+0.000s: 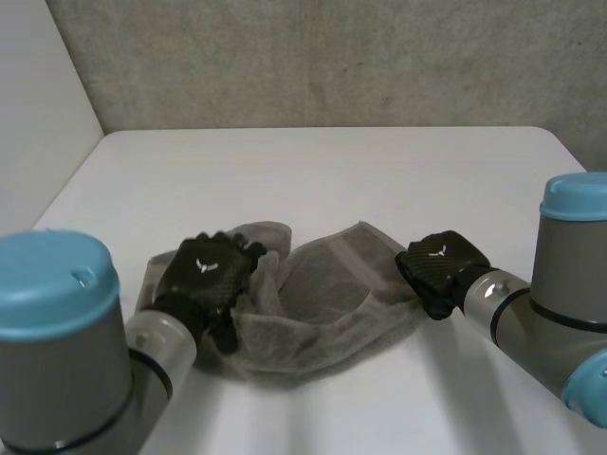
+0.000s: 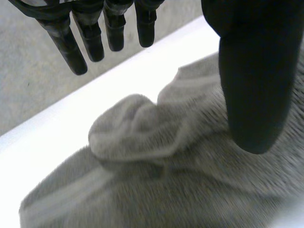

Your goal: Fold the towel.

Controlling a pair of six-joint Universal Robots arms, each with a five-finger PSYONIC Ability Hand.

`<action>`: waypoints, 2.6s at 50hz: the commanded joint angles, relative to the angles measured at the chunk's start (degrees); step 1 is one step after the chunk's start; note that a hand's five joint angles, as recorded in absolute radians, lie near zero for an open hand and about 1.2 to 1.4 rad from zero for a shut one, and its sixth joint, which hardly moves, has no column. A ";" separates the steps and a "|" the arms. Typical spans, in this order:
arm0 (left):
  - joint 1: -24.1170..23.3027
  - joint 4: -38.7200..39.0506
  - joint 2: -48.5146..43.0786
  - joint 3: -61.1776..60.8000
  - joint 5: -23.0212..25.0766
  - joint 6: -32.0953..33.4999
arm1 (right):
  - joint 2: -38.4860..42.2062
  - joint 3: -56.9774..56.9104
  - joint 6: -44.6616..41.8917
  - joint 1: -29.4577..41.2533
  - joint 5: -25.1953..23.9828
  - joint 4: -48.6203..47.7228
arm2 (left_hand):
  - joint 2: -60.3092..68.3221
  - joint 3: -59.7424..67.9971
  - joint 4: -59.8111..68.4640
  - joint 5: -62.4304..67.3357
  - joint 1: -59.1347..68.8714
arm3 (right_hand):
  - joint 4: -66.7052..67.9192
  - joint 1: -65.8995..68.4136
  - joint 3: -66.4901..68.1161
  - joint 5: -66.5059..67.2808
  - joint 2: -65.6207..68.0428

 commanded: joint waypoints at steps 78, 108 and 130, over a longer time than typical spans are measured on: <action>12.47 4.38 -16.82 60.18 4.91 14.56 | 2.87 -34.15 3.16 0.13 7.62 -33.61 | 67.60 67.80 67.82 67.64 67.53 | 11.80 26.11 11.93 14.19 13.20; 8.08 2.29 -8.03 3.34 5.70 12.79 | 2.07 -2.59 -23.91 -7.08 -6.88 19.08 | 67.60 67.80 67.82 67.64 67.53 | 2.61 16.92 2.74 5.00 4.01; 3.42 2.46 -0.12 -3.08 4.91 12.87 | 0.84 -12.00 8.53 0.57 -5.39 5.98 | 67.60 67.80 67.82 67.64 67.53 | -48.86 -34.55 -48.74 -46.48 -47.46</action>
